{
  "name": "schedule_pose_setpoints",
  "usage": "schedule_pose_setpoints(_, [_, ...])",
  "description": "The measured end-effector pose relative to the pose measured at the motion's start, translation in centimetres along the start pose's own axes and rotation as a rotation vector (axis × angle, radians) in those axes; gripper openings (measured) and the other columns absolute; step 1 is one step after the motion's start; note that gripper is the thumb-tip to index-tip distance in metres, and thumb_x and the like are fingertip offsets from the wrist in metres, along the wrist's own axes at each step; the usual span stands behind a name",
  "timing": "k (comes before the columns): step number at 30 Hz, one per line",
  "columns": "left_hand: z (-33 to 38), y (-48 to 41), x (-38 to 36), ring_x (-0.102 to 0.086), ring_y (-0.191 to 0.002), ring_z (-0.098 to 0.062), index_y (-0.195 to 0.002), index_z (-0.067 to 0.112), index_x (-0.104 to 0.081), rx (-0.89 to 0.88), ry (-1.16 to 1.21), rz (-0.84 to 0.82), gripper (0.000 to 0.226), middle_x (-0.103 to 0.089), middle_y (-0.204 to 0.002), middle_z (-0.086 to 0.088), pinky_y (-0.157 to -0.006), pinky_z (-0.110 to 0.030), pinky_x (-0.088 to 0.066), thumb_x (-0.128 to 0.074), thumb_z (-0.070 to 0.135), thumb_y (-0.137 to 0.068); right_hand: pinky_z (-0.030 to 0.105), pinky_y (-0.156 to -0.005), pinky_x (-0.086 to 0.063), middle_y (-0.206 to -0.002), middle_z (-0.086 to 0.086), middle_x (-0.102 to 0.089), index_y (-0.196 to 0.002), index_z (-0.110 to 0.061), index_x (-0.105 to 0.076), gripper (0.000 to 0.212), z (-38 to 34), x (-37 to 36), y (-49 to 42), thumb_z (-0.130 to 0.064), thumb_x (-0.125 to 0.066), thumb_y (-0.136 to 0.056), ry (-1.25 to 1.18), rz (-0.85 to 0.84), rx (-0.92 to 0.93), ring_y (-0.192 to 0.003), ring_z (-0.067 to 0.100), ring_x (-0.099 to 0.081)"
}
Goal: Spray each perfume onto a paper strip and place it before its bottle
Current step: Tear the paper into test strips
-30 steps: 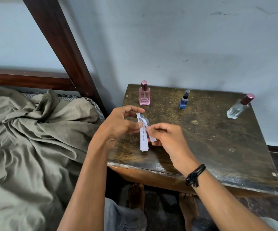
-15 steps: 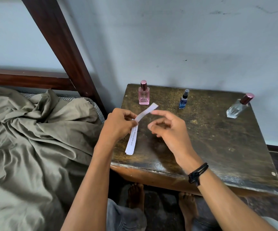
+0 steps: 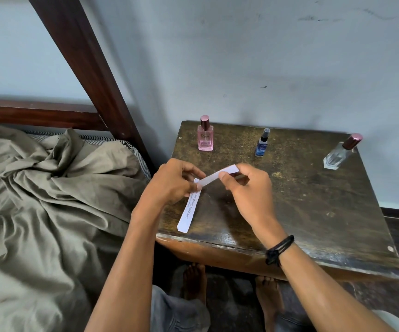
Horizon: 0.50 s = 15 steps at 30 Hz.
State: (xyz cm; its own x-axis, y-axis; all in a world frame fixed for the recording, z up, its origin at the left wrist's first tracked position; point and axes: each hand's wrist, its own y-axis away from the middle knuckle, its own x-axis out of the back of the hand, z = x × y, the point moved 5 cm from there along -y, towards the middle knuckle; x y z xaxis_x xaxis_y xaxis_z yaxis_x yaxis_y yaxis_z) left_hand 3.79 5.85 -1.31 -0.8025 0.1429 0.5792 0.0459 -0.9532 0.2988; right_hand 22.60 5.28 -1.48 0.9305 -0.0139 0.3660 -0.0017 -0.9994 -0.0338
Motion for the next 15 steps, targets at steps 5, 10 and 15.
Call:
schedule_pose_setpoints(5, [-0.06, -0.01, -0.21, -0.063, -0.062, -0.014, -0.093, 0.020, -0.078, -0.017, -0.040, -0.027, 0.022, -0.062, -0.058, 0.007, -0.078, -0.035, -0.062, -0.081, 0.003, -0.079, 0.048, -0.070, -0.051, -0.073, 0.007, -0.067, -0.079, -0.011, -0.072, 0.016, 0.21, 0.03, -0.03, -0.022, -0.074, -0.091, -0.011, 0.008, -0.039, -0.073, 0.028, -0.062])
schedule_pose_setpoints(10, [0.37, 0.23, -0.15, -0.060, -0.057, -0.006, -0.095, 0.017, -0.079, -0.053, -0.047, -0.041, 0.020, -0.060, -0.058, 0.007, -0.069, -0.027, -0.059, -0.080, 0.003, -0.081, 0.049, -0.070, -0.051, -0.072, 0.011, -0.066, -0.075, -0.017, -0.072, 0.016, 0.29, 0.42, -0.07, -0.021, -0.075, -0.090, -0.049, 0.040, -0.086, -0.074, 0.034, -0.061])
schedule_pose_setpoints(15, [0.51, 0.21, -0.24, -0.054, -0.049, 0.002, -0.096, 0.015, -0.080, -0.031, -0.018, -0.033, 0.019, -0.056, -0.052, 0.013, -0.065, -0.020, -0.052, -0.080, 0.003, -0.081, 0.058, -0.075, -0.055, -0.077, 0.011, -0.070, -0.078, -0.021, -0.074, 0.012, 0.60, 0.37, -0.15, -0.021, -0.076, -0.089, -0.119, 0.080, -0.113, -0.078, 0.037, -0.063])
